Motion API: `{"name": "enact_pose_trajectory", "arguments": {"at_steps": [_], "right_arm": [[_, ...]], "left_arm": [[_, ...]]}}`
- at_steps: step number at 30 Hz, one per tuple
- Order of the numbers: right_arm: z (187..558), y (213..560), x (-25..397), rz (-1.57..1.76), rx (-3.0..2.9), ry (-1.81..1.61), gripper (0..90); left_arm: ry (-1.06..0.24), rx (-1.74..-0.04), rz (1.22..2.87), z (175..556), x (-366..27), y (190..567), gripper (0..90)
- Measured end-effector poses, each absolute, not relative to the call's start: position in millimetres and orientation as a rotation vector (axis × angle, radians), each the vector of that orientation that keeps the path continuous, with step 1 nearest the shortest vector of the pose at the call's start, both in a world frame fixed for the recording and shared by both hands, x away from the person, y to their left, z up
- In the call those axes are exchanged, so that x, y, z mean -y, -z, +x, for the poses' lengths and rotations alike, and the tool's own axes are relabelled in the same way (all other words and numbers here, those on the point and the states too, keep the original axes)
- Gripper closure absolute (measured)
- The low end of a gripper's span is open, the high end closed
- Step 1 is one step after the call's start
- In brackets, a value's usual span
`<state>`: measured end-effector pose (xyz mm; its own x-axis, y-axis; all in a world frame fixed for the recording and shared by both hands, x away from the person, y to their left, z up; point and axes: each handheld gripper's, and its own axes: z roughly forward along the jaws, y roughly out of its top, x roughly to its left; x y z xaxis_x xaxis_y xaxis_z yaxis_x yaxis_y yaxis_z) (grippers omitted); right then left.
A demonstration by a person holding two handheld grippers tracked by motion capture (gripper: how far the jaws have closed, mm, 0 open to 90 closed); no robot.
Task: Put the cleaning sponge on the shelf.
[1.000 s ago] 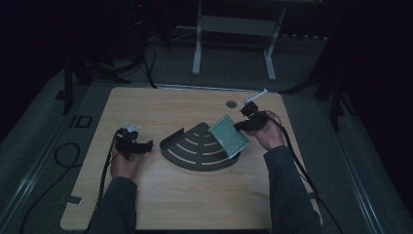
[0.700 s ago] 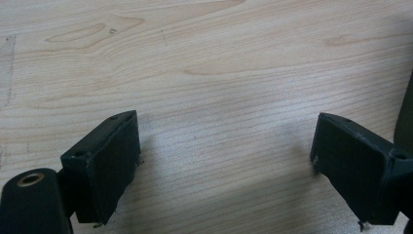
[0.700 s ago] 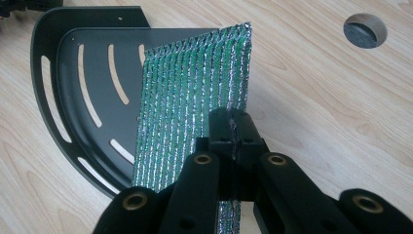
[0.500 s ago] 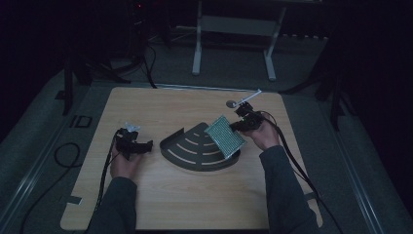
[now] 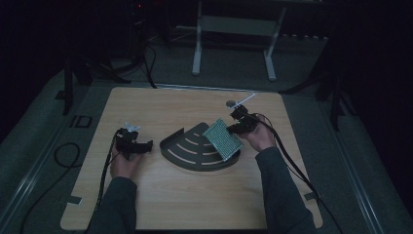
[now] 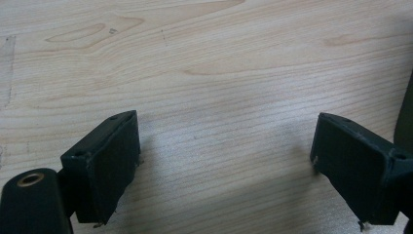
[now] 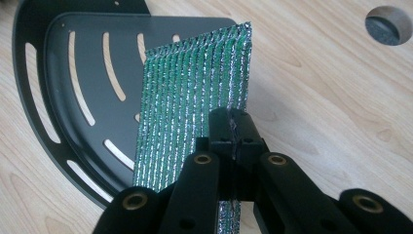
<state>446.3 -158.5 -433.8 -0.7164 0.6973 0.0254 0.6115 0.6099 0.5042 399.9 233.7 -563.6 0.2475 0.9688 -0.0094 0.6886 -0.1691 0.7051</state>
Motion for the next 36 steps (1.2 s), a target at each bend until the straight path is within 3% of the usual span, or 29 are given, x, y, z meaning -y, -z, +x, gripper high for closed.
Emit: {"name": "enact_pose_trajectory", "arguments": {"at_steps": [36], "right_arm": [[444,457,145,1.087,-2.687,-0.684,89.5]], "left_arm": [[-0.61,-1.505,1.934,400,-234,564,11.5]]}}
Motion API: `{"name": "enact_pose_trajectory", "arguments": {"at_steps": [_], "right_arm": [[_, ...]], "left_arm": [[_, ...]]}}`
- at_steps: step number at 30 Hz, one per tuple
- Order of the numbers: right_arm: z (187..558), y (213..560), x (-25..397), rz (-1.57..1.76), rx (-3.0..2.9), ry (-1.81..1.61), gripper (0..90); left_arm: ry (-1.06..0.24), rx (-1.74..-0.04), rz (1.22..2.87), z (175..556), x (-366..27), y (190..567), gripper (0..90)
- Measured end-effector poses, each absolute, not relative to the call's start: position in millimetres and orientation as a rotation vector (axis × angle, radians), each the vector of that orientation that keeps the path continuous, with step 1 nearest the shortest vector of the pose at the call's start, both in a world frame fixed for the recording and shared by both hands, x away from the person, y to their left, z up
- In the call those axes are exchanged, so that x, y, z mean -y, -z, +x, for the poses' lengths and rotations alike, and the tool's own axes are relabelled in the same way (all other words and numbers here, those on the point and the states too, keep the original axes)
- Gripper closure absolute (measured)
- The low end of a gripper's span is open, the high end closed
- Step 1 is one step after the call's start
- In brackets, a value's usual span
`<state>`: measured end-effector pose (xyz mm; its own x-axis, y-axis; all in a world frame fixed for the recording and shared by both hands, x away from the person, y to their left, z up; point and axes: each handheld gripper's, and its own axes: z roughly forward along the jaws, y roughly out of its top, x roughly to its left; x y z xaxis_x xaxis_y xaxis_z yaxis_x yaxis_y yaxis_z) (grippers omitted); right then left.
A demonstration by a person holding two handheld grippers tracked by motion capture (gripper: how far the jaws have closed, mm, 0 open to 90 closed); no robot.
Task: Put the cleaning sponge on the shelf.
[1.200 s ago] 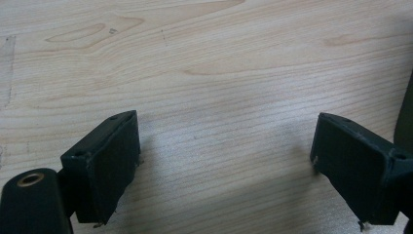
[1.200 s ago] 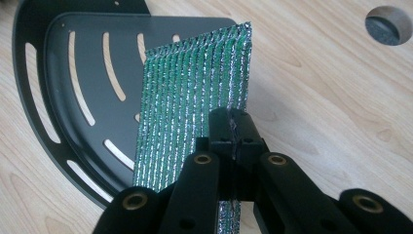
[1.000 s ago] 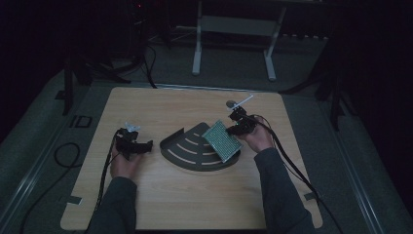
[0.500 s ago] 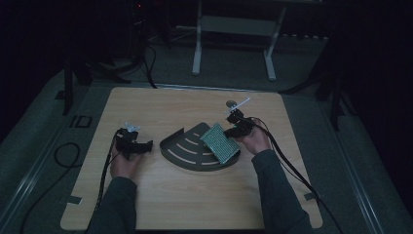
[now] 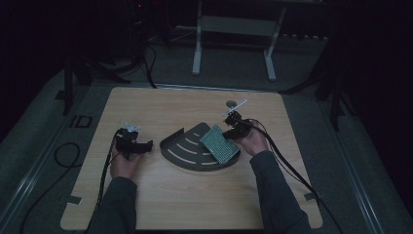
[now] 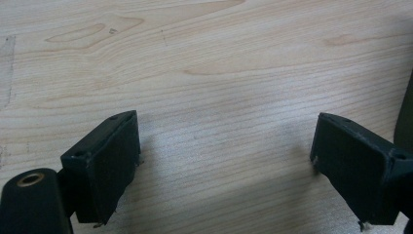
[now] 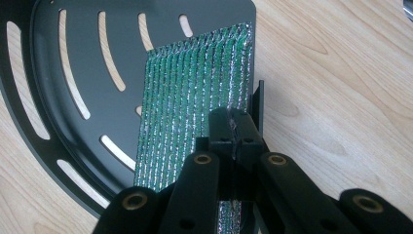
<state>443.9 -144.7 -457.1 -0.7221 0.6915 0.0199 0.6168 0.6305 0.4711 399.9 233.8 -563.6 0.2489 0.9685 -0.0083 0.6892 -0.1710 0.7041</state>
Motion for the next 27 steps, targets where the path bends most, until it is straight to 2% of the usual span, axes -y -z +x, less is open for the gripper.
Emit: {"name": "enact_pose_trajectory", "arguments": {"at_steps": [27], "right_arm": [[444,470,137,1.049,-2.666,-0.538,89.4]], "left_arm": [[-0.609,-1.506,1.933,400,-234,564,11.5]]}}
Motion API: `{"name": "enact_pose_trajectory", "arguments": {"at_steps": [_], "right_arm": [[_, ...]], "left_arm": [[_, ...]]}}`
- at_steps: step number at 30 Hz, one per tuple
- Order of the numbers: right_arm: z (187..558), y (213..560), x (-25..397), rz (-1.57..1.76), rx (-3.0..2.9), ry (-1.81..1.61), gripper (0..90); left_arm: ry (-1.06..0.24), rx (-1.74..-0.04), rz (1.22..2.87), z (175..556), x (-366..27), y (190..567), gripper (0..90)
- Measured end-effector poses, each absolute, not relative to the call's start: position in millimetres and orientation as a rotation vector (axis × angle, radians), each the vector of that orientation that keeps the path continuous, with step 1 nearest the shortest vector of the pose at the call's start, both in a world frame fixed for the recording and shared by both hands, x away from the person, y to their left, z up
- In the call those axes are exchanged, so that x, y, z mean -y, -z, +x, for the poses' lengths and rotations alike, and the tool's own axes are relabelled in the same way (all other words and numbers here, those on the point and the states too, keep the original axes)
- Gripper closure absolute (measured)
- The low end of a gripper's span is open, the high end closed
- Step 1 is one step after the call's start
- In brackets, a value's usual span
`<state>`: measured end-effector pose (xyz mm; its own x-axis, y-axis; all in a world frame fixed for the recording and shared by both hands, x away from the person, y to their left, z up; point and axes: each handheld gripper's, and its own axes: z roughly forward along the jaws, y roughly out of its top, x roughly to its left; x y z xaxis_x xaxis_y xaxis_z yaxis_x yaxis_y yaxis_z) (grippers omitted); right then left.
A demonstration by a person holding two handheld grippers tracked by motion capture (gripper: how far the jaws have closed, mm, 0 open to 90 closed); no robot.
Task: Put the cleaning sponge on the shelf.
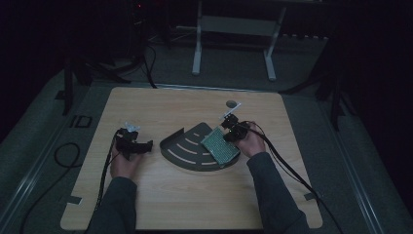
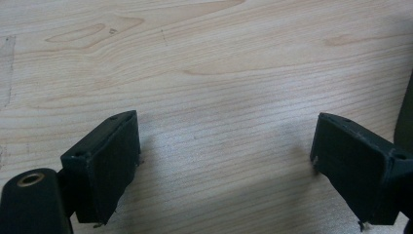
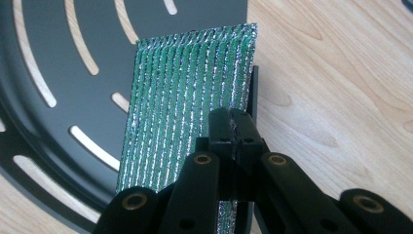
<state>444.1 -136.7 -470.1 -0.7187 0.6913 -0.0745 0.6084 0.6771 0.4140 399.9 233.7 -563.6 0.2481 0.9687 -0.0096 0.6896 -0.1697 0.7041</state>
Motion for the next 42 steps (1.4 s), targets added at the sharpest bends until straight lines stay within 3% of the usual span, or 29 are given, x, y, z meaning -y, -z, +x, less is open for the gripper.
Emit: {"name": "enact_pose_trajectory", "arguments": {"at_steps": [34,42], "right_arm": [[444,477,125,1.02,-2.645,-0.445,88.4],[441,469,129,1.016,-2.617,-0.478,81.4]], "left_arm": [[-0.61,-1.506,1.933,400,-234,564,11.5],[-0.61,-1.504,1.935,400,-234,564,11.5]]}}
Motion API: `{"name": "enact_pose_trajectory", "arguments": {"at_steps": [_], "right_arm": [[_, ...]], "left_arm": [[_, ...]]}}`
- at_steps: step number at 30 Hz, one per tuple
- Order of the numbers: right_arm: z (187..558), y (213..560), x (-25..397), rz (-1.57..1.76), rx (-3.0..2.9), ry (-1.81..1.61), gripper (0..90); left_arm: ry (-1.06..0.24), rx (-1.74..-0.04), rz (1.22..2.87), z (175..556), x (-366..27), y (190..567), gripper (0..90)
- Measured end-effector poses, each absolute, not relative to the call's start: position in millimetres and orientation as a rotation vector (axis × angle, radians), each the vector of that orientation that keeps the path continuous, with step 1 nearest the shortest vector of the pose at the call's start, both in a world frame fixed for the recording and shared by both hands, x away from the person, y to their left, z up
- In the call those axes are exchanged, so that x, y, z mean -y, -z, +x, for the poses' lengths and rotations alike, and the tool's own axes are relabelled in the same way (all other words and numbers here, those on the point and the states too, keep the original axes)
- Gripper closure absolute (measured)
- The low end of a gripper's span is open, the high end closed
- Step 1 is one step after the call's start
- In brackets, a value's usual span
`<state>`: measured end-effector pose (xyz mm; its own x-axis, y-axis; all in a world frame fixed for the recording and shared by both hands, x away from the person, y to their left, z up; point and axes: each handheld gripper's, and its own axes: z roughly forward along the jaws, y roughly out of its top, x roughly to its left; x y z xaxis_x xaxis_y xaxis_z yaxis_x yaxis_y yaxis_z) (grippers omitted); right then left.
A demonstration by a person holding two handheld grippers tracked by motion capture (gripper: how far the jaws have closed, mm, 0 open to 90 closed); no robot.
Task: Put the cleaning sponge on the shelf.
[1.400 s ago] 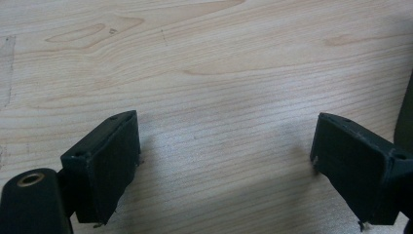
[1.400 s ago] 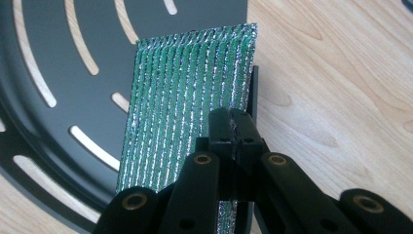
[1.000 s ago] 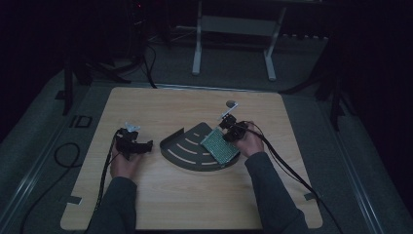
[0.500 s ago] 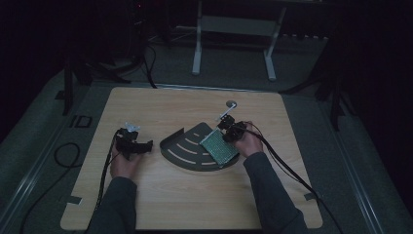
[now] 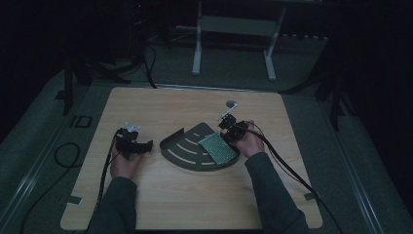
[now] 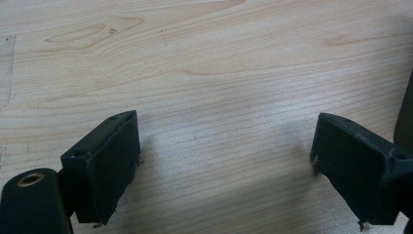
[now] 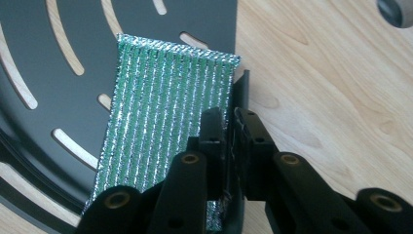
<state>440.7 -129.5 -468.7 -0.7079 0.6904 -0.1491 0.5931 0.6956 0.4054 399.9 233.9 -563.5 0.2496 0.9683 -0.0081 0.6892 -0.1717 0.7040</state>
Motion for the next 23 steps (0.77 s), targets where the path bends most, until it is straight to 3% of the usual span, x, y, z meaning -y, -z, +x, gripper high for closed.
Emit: {"name": "enact_pose_trajectory", "arguments": {"at_steps": [23], "right_arm": [[441,436,174,1.122,-2.503,-0.631,67.8]], "left_arm": [[-0.61,-1.505,1.933,400,-234,564,11.5]]}}
